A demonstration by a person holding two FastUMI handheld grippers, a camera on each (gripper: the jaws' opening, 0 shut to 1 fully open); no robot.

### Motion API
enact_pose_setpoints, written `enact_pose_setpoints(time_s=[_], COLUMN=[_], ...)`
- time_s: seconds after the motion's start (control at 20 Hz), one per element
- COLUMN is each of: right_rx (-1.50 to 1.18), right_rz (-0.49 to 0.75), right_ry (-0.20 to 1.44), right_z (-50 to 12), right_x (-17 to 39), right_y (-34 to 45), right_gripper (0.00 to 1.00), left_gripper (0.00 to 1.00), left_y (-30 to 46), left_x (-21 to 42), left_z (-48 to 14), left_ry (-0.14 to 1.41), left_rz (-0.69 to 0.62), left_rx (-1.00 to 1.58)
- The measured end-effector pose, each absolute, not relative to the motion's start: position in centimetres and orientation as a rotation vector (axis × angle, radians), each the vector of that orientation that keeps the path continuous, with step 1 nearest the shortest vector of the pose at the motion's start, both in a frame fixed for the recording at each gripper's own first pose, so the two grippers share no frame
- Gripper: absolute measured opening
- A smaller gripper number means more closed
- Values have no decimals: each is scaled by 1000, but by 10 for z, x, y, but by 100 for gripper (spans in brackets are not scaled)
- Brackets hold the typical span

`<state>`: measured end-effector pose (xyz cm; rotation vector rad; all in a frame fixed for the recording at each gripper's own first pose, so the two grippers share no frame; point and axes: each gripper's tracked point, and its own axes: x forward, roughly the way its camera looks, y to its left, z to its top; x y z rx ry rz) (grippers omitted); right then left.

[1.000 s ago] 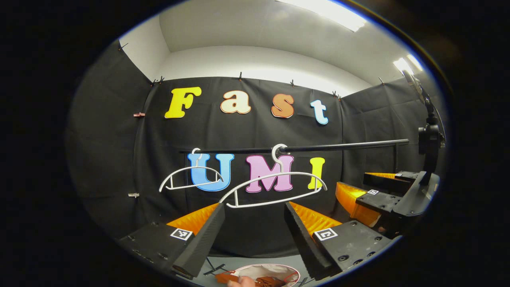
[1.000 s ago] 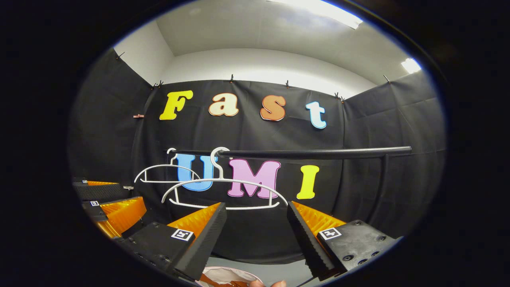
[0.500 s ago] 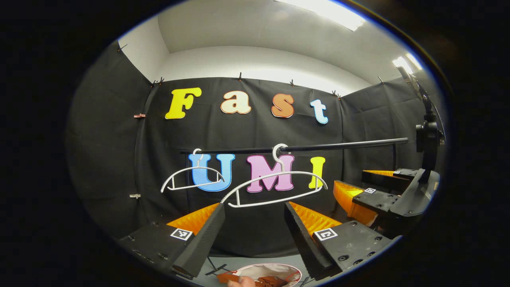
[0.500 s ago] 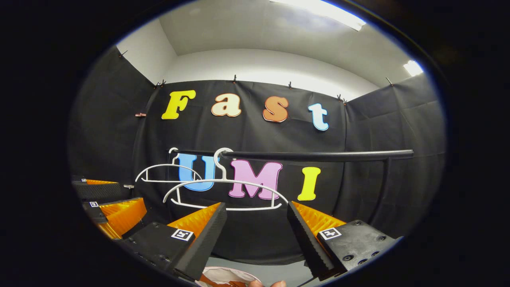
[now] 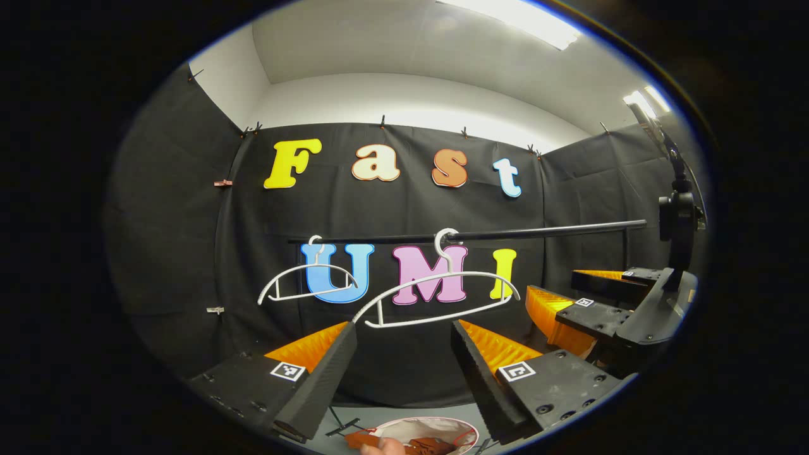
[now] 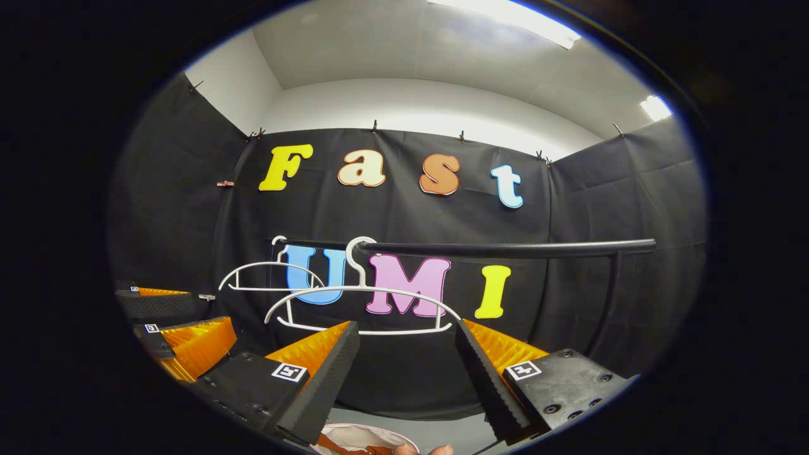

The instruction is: Grasp the clothes on the hanger with both hands and then place them into the laundry hamper below.

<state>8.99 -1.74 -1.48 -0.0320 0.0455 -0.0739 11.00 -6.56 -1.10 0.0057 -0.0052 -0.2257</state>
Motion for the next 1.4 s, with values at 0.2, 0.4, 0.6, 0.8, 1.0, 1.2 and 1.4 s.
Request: enact_pose_setpoints(time_s=[0.2,0.4,0.6,0.8,1.0,1.2,1.4], right_rx=[-37,-27,-27,-33,-32,-40,-34], right_rz=[-73,-73,-75,-76,-77,-80,-86], right_ry=[37,38,42,36,37,33,28], right_z=[-12,-12,-13,-11,-10,-9,-8], right_x=[90,89,88,87,87,90,89], right_y=[-17,-17,-18,-20,-20,-22,-25], right_gripper=[98,98,98,98,98,98,98], left_gripper=[95,95,95,95,92,95,95], left_y=[-65,-64,-64,-64,-64,-63,-63], left_x=[109,108,107,107,106,106,105], left_z=[-10,-10,-10,-10,-10,-10,-10], left_ry=[-6,-6,-7,-8,-10,-8,-12], left_rz=[-221,-221,-222,-225,-223,-219,-216], left_rx=[11,10,10,11,15,18,14])
